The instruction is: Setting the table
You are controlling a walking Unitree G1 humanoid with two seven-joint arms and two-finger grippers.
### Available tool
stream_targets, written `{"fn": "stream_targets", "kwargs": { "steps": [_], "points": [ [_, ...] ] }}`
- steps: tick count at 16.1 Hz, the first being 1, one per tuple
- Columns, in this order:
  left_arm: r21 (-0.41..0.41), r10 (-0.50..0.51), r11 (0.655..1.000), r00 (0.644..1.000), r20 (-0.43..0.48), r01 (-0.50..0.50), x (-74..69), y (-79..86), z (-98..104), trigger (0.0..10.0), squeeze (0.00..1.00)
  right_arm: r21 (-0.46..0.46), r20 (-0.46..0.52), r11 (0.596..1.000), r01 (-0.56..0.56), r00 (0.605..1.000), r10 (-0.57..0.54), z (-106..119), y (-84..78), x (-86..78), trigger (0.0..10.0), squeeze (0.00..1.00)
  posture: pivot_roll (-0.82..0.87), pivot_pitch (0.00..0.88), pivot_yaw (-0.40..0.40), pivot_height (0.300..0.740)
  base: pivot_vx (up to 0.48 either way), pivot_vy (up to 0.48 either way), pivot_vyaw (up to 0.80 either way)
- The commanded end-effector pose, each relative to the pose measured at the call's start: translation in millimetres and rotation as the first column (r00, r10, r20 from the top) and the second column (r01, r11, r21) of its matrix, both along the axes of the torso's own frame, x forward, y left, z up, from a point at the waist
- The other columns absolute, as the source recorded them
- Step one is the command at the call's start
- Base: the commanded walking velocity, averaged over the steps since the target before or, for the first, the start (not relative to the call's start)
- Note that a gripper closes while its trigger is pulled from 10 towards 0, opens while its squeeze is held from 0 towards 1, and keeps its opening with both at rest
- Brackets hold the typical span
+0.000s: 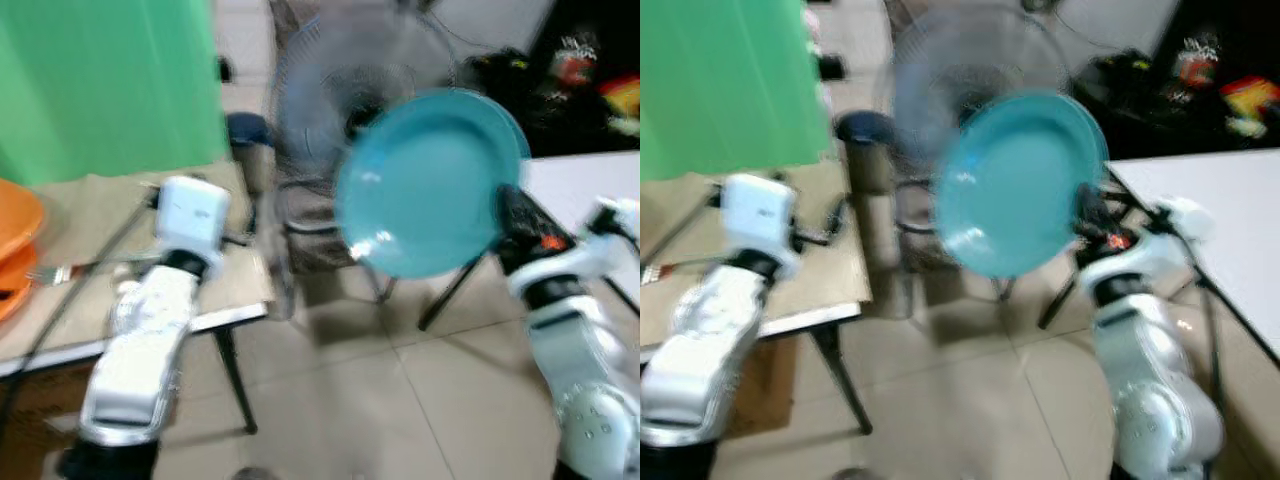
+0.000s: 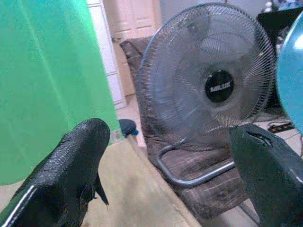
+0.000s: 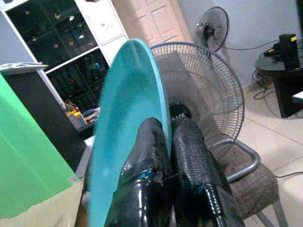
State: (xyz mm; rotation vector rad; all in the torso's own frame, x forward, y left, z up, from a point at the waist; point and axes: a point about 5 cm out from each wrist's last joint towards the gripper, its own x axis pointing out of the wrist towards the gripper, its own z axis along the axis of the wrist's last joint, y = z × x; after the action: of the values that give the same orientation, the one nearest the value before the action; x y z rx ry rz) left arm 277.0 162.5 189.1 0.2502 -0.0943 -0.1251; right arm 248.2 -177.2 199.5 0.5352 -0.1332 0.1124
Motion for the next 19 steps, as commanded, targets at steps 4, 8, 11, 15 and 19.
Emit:
{"fn": "stream_targets", "kwargs": {
  "steps": [4,8,11,15,19],
  "points": [
    [-0.003,-0.048,0.999,0.999,-0.021,0.048,-2.4,-5.2,-2.1,10.0,0.0,0.005,0.027,0.998,0.06,0.998,-0.061,3.2,-8.8,0.0,10.0,0.0,0.08,0.0,-0.084,0.74,0.0,0.0,-0.79],
    [0.001,-0.047,0.999,0.998,-0.035,0.047,-0.1,-1.5,-2.7,10.0,0.0,0.006,0.006,0.997,0.071,0.997,-0.071,-0.6,-8.0,-0.5,10.0,0.0,0.07,0.0,-0.074,0.74,0.0,0.0,-0.79],
    [0.002,-0.051,0.999,0.998,-0.04,0.051,0.4,-0.5,-2.8,10.0,0.0,-0.032,-0.045,0.999,0.036,0.998,-0.038,-7.1,-4.7,1.4,10.0,0.0,0.07,0.0,-0.075,0.74,0.0,0.0,-0.8],
    [0.001,-0.051,0.999,0.997,-0.052,0.051,-1.3,1.3,-4.5,10.0,0.0,-0.035,-0.059,0.999,0.005,0.998,-0.007,-9.0,-0.2,6.0,10.0,0.0,0.06,0.0,-0.073,0.74,0.0,0.0,-0.47],
    [0.005,-0.038,0.999,0.997,-0.062,0.038,-3.2,6.3,-6.2,10.0,0.0,-0.019,-0.047,1.0,-0.023,0.999,0.023,-7.2,2.8,11.7,10.0,0.0,0.07,0.0,-0.086,0.74,0.0,0.0,0.0]
  ]
}}
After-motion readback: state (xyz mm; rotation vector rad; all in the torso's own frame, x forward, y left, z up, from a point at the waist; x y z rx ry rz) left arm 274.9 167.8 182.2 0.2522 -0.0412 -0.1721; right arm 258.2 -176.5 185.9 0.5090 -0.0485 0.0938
